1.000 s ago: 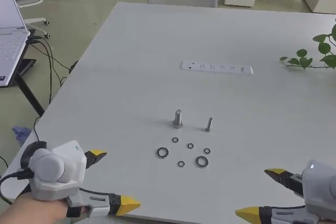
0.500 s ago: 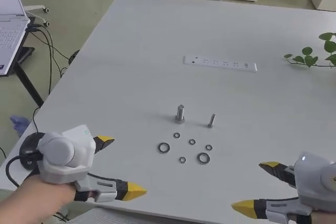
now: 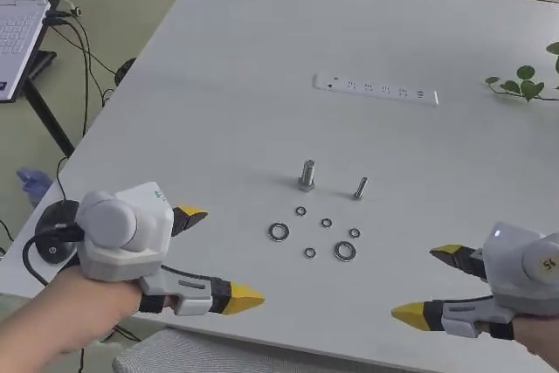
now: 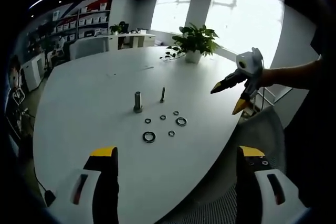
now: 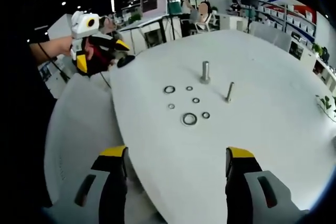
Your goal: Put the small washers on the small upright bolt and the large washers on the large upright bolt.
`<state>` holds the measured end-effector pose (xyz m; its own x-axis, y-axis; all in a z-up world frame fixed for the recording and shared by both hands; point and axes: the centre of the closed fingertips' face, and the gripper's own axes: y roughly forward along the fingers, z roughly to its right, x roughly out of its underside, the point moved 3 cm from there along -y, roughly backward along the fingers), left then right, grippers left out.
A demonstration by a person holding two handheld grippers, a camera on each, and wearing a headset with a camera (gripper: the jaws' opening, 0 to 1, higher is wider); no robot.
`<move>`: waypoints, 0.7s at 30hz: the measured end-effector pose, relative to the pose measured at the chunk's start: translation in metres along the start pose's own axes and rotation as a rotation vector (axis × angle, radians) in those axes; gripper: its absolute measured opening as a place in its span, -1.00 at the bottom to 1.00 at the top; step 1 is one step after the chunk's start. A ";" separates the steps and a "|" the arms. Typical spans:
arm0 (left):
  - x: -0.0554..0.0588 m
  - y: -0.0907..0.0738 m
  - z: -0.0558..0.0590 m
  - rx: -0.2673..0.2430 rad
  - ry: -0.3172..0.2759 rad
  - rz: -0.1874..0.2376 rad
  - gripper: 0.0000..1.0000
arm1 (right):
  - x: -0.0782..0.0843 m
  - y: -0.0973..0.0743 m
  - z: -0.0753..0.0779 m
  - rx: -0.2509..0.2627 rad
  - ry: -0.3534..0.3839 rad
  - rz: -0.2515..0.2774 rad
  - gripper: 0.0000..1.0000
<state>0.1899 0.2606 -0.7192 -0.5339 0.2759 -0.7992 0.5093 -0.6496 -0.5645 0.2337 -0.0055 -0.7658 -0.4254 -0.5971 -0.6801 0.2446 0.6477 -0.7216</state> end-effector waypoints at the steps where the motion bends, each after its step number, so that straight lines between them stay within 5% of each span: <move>1: 0.000 0.000 0.000 -0.001 0.006 -0.005 0.86 | -0.001 0.002 0.000 -0.002 0.001 -0.001 0.55; 10: 0.002 -0.002 0.002 -0.018 0.021 -0.038 0.85 | -0.008 0.019 -0.003 -0.035 -0.024 -0.013 0.54; 14: -0.001 -0.002 0.003 -0.029 0.014 -0.016 0.88 | -0.007 0.022 -0.003 -0.048 -0.067 -0.040 0.52; 21: 0.000 0.000 0.005 -0.037 0.022 -0.018 0.89 | -0.007 0.022 0.006 -0.020 -0.102 -0.087 0.52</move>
<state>0.1863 0.2572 -0.7184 -0.5283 0.3031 -0.7931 0.5247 -0.6179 -0.5856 0.2474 0.0102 -0.7779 -0.3529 -0.6958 -0.6256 0.1924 0.6003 -0.7763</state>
